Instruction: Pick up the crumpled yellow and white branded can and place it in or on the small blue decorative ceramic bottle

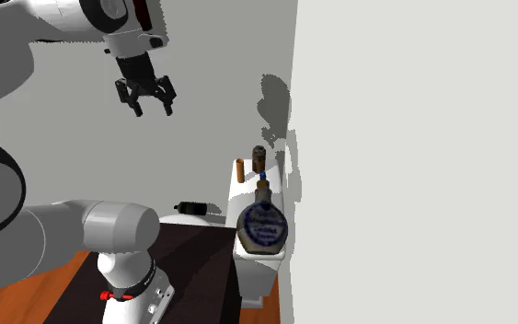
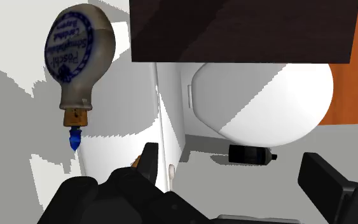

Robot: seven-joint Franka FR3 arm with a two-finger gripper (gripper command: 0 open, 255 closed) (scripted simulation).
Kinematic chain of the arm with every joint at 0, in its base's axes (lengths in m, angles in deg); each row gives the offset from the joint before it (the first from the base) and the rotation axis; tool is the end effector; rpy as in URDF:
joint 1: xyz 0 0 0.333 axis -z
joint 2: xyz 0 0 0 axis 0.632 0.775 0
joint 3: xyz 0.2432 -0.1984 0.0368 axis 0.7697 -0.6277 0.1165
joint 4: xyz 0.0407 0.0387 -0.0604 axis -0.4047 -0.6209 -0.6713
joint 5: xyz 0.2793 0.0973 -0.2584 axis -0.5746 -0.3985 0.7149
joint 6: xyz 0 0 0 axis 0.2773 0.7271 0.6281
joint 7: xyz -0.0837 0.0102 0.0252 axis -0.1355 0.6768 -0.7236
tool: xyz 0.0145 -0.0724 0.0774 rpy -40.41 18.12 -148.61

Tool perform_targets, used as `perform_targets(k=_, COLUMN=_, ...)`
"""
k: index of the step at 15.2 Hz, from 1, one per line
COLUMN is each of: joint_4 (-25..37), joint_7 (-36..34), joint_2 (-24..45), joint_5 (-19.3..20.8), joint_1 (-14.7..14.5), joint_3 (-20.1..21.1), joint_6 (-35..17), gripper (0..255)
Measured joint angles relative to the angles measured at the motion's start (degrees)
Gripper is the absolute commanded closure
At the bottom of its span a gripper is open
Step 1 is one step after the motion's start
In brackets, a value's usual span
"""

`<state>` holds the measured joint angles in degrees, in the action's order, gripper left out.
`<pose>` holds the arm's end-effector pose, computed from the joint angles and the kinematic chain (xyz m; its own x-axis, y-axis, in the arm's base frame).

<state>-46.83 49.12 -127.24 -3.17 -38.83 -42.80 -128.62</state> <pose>0.3010 -0.0174 0.6121 0.9972 -0.0597 -0.0451 -0.0542 -0.9920 0.1143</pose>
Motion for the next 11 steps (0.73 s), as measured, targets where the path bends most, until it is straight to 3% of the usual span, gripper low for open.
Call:
perform_targets(k=2, joint_4=-0.21, joint_7=0.41, joint_2=0.40, joint_5=0.26, joint_1=0.13, joint_3=-0.48, joint_6=-0.74, gripper=0)
perform_targets(k=11, joint_4=-5.71, joint_7=6.39, joint_2=8.34, joint_5=3.36, joint_1=2.09, joint_3=-8.37, joint_6=-16.67, gripper=0)
